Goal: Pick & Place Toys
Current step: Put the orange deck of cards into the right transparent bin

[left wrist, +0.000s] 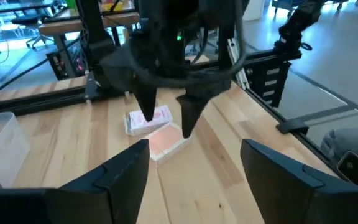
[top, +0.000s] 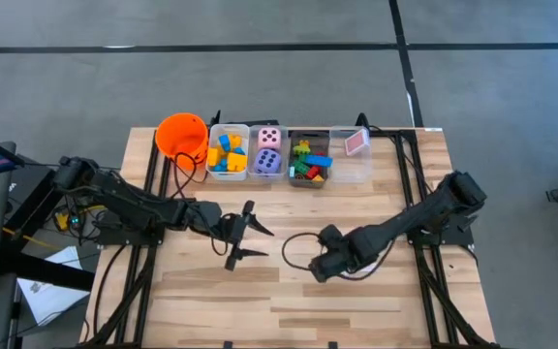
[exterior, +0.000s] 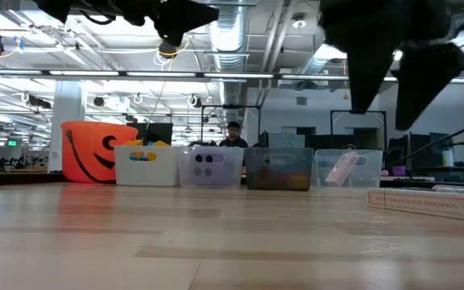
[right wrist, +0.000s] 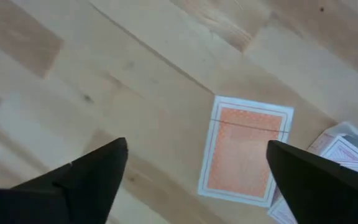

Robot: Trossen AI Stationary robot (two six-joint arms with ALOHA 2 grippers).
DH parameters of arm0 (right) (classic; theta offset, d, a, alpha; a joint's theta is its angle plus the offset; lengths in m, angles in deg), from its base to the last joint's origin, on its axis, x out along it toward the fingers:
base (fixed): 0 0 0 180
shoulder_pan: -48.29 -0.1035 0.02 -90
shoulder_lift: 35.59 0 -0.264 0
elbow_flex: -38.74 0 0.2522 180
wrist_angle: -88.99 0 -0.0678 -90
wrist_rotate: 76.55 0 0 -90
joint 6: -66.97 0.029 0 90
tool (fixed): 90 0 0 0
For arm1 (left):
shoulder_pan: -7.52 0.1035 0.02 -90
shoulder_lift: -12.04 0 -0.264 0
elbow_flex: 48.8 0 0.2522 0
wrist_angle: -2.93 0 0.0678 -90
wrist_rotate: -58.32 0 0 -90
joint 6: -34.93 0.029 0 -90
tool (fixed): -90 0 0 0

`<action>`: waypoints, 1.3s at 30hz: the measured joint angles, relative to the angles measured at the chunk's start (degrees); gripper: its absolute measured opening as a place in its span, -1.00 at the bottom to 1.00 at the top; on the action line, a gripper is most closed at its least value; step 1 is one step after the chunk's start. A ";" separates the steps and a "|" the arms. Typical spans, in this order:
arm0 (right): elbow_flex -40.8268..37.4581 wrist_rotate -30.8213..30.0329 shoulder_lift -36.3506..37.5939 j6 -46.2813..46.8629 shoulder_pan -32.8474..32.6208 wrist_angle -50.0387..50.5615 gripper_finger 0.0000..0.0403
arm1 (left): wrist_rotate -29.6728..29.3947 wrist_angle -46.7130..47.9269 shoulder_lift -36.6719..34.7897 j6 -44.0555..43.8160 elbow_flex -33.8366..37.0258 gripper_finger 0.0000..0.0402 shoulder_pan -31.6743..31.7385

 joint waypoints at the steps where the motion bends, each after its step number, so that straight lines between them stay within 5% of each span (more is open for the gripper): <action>1: 0.02 0.67 -0.80 0.05 0.29 0.00 0.93 | 0.00 0.51 -0.52 0.01 0.15 0.23 0.00; 9: 0.04 7.60 -6.89 1.47 1.86 1.47 0.92 | 0.01 -0.56 -2.97 0.26 0.08 0.26 0.00; 39: 0.07 8.32 -13.51 5.47 3.05 5.40 0.98 | 0.02 0.98 -4.33 -1.90 0.08 0.25 -0.13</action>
